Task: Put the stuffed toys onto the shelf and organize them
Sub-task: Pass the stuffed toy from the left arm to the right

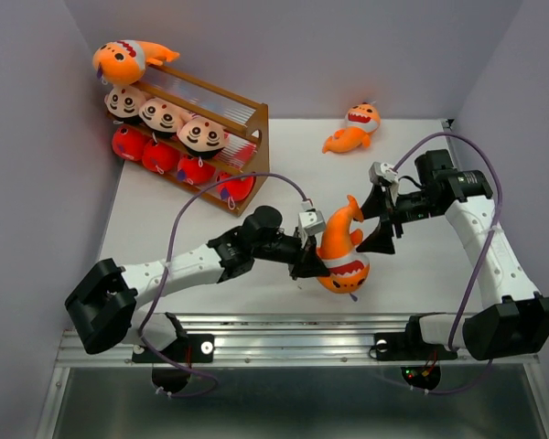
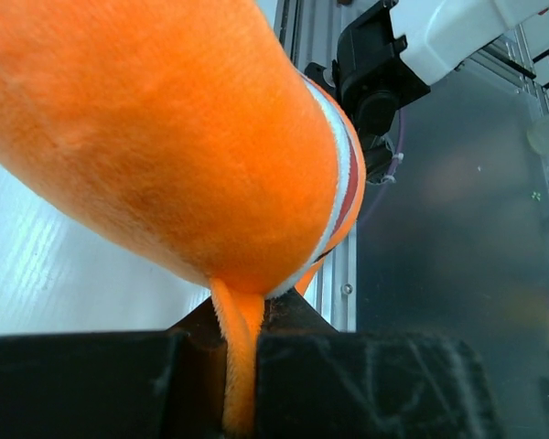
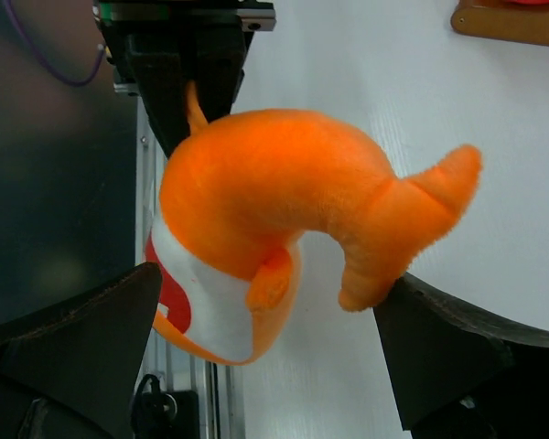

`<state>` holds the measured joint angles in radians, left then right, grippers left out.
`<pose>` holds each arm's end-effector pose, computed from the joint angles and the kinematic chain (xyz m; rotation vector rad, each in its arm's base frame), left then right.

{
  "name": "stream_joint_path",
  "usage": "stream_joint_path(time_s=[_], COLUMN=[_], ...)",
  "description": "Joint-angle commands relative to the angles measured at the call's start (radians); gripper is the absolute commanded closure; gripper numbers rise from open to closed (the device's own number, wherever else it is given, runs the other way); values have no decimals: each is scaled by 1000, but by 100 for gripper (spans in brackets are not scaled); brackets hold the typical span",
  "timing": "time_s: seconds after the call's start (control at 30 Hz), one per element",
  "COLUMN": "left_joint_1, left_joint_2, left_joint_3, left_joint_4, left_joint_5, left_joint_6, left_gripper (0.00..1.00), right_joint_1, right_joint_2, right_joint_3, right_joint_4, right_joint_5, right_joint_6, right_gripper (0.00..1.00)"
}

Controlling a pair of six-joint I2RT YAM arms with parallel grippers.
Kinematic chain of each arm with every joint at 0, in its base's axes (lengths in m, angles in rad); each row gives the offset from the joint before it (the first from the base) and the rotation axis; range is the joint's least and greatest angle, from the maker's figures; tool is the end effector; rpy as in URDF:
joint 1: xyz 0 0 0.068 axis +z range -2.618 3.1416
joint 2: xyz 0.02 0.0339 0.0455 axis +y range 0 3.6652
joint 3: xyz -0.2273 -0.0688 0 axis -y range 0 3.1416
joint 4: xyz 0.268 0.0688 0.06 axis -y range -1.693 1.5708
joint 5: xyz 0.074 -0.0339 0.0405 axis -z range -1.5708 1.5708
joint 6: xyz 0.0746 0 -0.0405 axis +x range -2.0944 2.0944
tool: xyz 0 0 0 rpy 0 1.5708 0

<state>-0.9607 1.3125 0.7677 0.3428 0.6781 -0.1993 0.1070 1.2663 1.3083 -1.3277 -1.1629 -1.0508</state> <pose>0.1631 -0.3150 0.2192 1.2046 1.5492 -1.3996 0.2375 0.0944 0.3021 -1.3396 1.6806 1.1130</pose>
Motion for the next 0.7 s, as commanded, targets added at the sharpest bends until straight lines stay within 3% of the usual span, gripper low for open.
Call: stream_joint_path(time_s=[0.0, 0.13, 0.33, 0.43, 0.47, 0.57, 0.67], left_joint_1=[-4, -6, -7, -7, -6, -6, -6], left_joint_2=[31, 51, 68, 73, 71, 60, 12], left_joint_3=[90, 111, 131, 136, 136, 124, 93], left_joint_4=[1, 1, -4, -4, -4, 2, 15], left_joint_5=[52, 54, 46, 38, 34, 14, -41], left_joint_6=[60, 60, 63, 63, 61, 58, 44], left_gripper=[100, 100, 100, 100, 100, 100, 100], right_joint_1=[32, 77, 141, 157, 157, 157, 157], right_joint_2=[-5, -15, -19, -27, -30, -30, -27], right_joint_3=[-7, -35, -78, -109, -113, -106, -89], right_joint_4=[21, 113, 276, 370, 390, 418, 436], right_joint_5=[-87, -118, -107, -80, -75, -55, -29], right_joint_6=[101, 197, 383, 475, 501, 548, 600], right_gripper=[0, 2, 17, 38, 52, 70, 99])
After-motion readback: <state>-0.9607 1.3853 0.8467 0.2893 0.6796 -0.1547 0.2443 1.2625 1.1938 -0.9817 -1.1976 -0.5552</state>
